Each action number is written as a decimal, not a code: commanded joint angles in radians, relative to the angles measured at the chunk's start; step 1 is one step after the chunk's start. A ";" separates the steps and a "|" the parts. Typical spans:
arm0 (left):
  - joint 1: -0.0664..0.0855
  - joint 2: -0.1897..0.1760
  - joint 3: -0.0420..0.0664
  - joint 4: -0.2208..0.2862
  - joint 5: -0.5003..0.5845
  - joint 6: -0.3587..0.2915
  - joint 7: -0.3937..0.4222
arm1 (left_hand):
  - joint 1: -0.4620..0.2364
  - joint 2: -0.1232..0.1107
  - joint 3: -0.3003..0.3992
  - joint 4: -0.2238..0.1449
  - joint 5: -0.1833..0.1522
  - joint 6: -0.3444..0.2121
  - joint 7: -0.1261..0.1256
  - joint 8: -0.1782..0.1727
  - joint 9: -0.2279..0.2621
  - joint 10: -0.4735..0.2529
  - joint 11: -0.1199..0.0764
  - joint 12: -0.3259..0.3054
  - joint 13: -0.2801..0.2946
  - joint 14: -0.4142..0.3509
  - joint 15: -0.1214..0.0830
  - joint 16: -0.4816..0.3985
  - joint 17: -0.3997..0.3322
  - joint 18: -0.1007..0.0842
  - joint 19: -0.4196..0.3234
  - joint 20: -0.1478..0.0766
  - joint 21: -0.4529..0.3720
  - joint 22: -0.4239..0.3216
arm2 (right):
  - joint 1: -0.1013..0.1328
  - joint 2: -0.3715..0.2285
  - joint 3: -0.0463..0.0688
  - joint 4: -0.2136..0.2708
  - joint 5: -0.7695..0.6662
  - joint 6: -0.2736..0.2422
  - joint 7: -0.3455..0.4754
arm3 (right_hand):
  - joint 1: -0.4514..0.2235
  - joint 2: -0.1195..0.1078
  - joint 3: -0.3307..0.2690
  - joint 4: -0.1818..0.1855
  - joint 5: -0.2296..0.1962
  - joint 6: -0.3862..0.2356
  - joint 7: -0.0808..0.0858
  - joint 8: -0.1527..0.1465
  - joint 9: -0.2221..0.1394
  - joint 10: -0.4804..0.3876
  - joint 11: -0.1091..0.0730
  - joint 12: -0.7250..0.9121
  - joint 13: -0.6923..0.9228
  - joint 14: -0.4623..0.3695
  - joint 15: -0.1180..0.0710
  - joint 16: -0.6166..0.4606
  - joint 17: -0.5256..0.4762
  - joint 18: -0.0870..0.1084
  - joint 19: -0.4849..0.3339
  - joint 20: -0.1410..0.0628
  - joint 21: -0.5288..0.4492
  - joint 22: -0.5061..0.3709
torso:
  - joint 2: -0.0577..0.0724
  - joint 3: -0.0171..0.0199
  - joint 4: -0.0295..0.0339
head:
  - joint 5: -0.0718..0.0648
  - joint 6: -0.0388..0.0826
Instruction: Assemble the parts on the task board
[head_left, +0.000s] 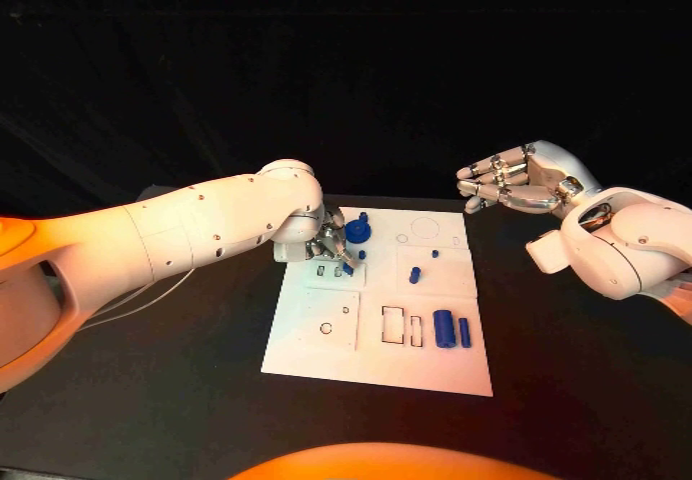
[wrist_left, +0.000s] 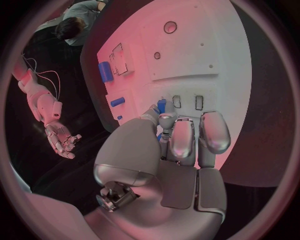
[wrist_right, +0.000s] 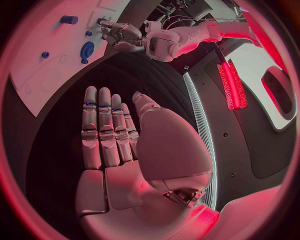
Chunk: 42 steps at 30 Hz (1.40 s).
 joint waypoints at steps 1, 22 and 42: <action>-0.003 -0.004 -0.001 0.005 0.025 -0.019 0.010 | -0.002 -0.042 0.178 -0.091 0.005 -0.001 0.004 -0.008 0.009 -0.006 0.002 -0.015 -0.010 0.011 0.000 0.002 -0.002 -0.003 -0.007 0.003 -0.006 0.000 | -0.002 0.002 0.000 -0.002 0.003 0.012 -0.003 | -0.005 0.006 0.001 -0.002 0.004 -0.007 0.002 -0.003 -0.001 -0.007 0.000 -0.002 -0.001 -0.007 0.003 -0.004 -0.002 0.007 -0.003 0.006 -0.005 -0.002 | 0.000 0.0002 0.0000 | 0.001 -0.001; -0.011 -0.106 0.002 0.124 0.081 -0.238 0.024 | -0.264 -0.184 0.673 -0.263 -0.005 0.014 -0.006 0.071 0.143 0.075 -0.007 0.015 0.043 0.013 -0.005 0.008 -0.002 -0.009 0.013 0.004 0.019 0.044 | -0.013 0.006 -0.003 -0.021 0.014 0.019 -0.005 | -0.009 0.006 -0.001 0.000 0.004 -0.007 0.003 -0.003 -0.001 -0.006 0.001 -0.001 -0.001 -0.007 0.004 -0.004 -0.002 0.007 -0.003 0.007 -0.006 -0.003 | -0.002 0.0013 0.0029 | 0.007 -0.006; -0.051 -0.157 0.001 0.204 -0.137 -0.307 0.026 | -0.281 -0.188 0.692 -0.280 -0.005 0.014 -0.010 0.085 0.158 0.084 -0.011 0.020 0.049 0.013 -0.008 0.009 -0.003 -0.013 0.025 0.000 0.030 0.064 | -0.022 0.009 -0.004 -0.030 0.024 0.017 0.000 | -0.014 0.005 -0.002 0.003 0.006 -0.007 0.003 -0.003 -0.001 -0.006 0.001 -0.001 -0.001 -0.008 0.004 -0.004 -0.001 0.007 -0.003 0.007 -0.006 -0.005 | -0.002 0.0010 0.0047 | 0.019 -0.017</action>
